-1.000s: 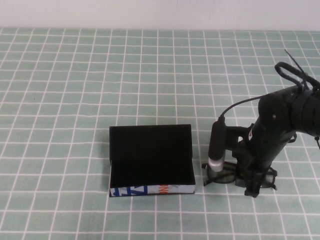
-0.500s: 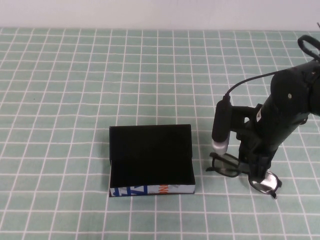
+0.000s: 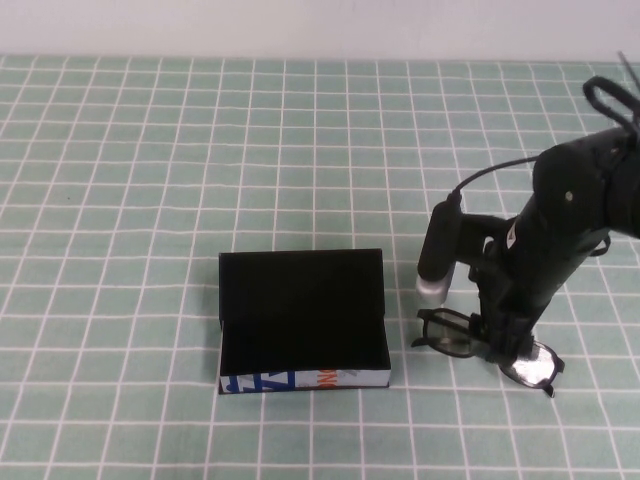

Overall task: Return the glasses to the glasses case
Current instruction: Pick up the glasses from the table

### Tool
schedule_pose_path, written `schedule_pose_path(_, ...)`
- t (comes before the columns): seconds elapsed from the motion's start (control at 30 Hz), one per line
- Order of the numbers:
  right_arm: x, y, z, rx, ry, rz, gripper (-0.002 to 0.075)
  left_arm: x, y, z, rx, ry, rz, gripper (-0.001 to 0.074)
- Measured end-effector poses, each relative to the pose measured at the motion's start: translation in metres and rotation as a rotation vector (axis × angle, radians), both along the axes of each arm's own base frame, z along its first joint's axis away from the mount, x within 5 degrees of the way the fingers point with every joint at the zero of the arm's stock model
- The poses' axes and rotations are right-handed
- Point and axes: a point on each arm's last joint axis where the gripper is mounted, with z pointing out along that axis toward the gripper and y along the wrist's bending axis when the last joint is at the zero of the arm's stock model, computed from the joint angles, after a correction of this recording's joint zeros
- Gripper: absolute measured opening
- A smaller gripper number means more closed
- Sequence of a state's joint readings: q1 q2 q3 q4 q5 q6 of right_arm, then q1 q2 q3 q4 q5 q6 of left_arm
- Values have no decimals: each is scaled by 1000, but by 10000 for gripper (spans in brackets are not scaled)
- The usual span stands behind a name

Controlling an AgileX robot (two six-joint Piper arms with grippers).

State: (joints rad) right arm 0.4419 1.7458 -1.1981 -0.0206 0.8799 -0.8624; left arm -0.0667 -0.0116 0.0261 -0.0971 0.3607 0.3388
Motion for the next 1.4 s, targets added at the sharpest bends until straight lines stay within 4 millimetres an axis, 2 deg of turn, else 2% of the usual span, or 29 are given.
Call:
schedule_pose_path(0.43, 10, 3, -40, -46, 65, 0, 503, 0, 0, 0, 0, 0, 0, -2)
schedule_pose_path(0.53, 11, 4, -44, -50, 73, 0, 479, 0, 0, 0, 0, 0, 0, -2)
schedule_pose_path(0.73, 10, 4, -46, -51, 88, -3, 307, 0, 0, 0, 0, 0, 0, -3)
schedule_pose_path(0.8, 10, 4, -46, -51, 92, -4, 274, 0, 0, 0, 0, 0, 0, -2)
schedule_pose_path(1.4, 12, 5, -40, -53, 94, -2, 253, 0, 0, 0, 0, 0, 0, -2)
